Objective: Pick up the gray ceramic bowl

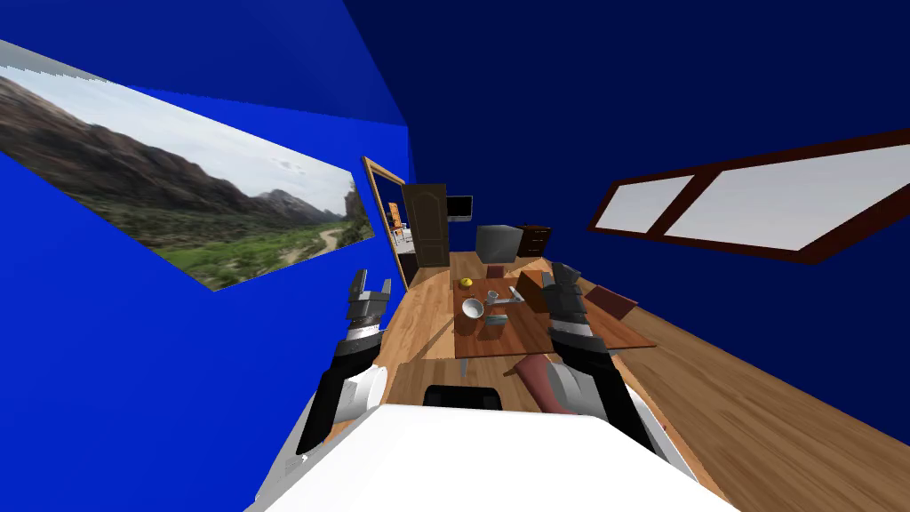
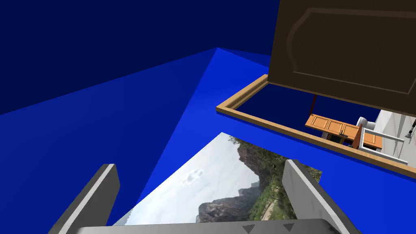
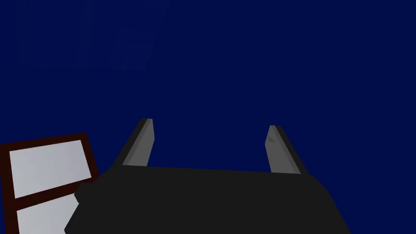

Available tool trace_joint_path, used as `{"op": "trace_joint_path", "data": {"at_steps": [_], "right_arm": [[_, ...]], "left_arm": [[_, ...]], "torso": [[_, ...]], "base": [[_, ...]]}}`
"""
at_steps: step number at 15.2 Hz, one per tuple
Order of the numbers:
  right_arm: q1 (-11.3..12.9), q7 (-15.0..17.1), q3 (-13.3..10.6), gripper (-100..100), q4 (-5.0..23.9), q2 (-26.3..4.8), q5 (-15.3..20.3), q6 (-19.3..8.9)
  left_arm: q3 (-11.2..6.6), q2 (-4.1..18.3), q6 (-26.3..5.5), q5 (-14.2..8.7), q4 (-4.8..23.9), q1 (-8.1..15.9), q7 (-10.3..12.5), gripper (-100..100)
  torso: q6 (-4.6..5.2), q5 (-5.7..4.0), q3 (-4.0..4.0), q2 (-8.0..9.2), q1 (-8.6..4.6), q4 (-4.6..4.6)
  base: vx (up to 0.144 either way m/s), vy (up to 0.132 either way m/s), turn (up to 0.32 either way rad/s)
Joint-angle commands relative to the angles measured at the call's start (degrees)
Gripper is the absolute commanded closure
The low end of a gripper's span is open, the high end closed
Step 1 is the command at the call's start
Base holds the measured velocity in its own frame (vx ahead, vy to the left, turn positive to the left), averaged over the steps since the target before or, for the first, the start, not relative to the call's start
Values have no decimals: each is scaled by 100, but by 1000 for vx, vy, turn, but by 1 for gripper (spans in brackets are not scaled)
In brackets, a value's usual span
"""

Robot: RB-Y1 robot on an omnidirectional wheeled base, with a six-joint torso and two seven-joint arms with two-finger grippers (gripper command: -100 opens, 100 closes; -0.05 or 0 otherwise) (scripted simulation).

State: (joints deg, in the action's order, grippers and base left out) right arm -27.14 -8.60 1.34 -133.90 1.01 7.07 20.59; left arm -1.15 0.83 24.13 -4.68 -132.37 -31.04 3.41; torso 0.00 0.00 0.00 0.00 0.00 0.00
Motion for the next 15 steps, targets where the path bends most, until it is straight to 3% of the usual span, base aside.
{"op": "trace_joint_path", "data": {"at_steps": [1, 5, 7, 10, 13, 14, 15], "right_arm": [[13, -39, -20, -100, 73, -242, 37, -3], [42, -132, -67, -100, 244, -588, 125, -10], [86, -273, -139, -100, 503, -895, 259, -22], [113, -360, -184, -100, 664, -1095, 341, -29], [177, -563, -289, -100, 1038, -1414, 535, -47], [177, -563, -289, -100, 1038, -1414, 535, -47], [213, -679, -349, -100, 1249, -1568, 645, -58]], "left_arm": [[0, 0, 0, 0, 0, 0, 0, 0], [1, -1, 0, 0, 0, 0, 0, 0], [1, -1, 0, 0, 0, 0, 0, 0], [1, -1, 0, 0, 0, 1, 0, 0], [1, -1, 0, 0, 0, 0, 0, 0], [1, -1, 0, 0, 0, 1, 0, 0], [1, -1, 0, 0, 0, 0, 0, 0]], "torso": [[0, 0, 0, 0, 0, 0], [-1, 4, 3, 6, 21, 1], [-1, 6, 3, 6, 31, 1], [-1, 9, 4, 8, 45, 1], [-1, 10, 4, 8, 46, 1], [-2, 10, 4, 8, 47, 1], [-1, 10, 3, 5, 46, 1]], "base": [[-6, 22, 16], [-15, 55, 22], [-15, 92, 34], [-23, 109, 35], [-20, 108, 37], [-7, 109, 34], [-7, 121, 55]]}}
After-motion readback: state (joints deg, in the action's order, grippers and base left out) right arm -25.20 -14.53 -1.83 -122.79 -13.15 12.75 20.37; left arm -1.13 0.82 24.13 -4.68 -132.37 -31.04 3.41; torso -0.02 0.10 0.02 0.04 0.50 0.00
